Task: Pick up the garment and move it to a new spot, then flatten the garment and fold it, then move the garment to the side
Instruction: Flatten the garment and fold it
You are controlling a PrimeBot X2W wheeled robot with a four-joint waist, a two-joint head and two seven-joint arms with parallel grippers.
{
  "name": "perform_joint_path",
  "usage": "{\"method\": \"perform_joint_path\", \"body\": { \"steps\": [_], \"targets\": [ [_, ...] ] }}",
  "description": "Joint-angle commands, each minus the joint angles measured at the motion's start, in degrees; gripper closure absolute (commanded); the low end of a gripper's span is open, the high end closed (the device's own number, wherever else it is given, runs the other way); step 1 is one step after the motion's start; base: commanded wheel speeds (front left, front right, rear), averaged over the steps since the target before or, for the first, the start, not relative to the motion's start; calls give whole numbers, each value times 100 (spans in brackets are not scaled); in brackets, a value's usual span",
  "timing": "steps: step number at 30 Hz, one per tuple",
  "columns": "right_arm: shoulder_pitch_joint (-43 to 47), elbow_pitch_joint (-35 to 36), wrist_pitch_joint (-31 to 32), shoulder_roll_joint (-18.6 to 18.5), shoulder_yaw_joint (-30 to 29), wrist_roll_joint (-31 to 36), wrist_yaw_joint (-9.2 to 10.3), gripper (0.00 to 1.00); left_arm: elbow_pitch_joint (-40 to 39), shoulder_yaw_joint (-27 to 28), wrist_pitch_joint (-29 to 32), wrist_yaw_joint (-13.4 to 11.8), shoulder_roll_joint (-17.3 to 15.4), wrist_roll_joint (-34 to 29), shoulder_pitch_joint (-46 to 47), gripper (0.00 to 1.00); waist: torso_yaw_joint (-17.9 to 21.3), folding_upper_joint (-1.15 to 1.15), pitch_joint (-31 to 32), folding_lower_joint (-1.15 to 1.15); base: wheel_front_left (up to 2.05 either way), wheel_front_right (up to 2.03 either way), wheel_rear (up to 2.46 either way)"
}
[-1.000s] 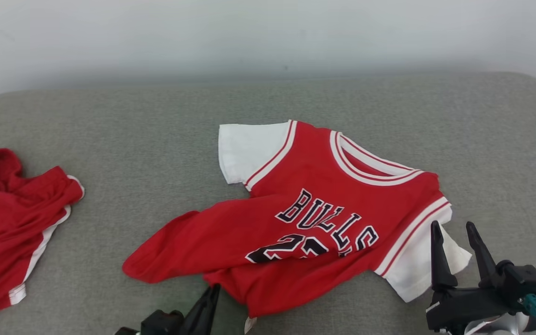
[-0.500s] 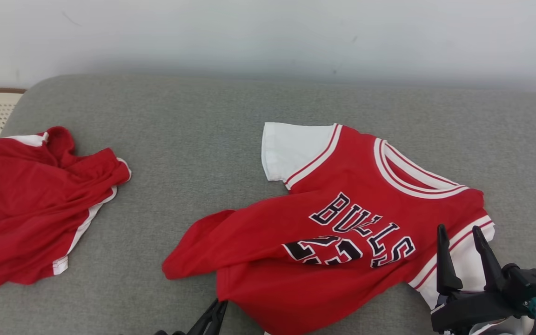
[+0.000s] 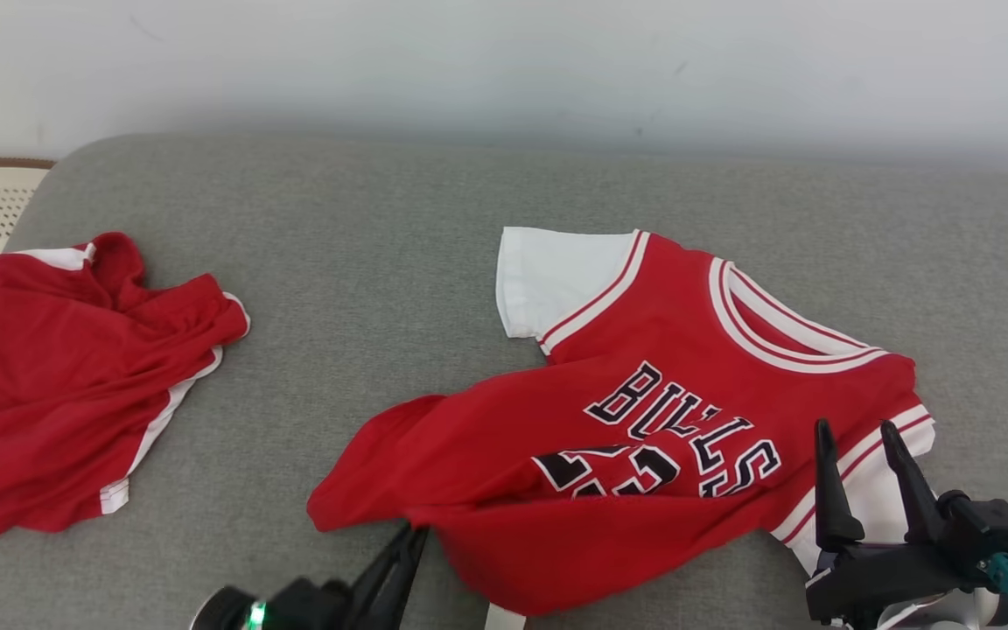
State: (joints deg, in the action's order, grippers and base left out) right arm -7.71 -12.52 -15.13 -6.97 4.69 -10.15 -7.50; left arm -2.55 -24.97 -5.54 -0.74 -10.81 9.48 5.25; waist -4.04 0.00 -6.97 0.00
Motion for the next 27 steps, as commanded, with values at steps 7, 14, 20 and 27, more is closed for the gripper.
{"method": "perform_joint_path", "body": {
  "steps": [7,14,20,27],
  "targets": [
    [-149,-88,-10,-49,62,-52,2,0,1031,30,-243,221,107,32,929,100,411,0,-70,0,0,0,0],
    [-242,-151,-10,-36,78,-55,2,0,2178,182,-534,346,117,169,1604,100,850,0,-178,0,0,0,0],
    [-313,-189,-11,-28,132,-48,2,0,3211,219,-784,452,202,243,2143,100,1078,0,-201,0,0,0,0],
    [-241,-226,-10,-50,104,-37,2,0,3787,174,-951,423,404,207,2382,0,990,0,-159,0,0,0,0]
  ]
}}
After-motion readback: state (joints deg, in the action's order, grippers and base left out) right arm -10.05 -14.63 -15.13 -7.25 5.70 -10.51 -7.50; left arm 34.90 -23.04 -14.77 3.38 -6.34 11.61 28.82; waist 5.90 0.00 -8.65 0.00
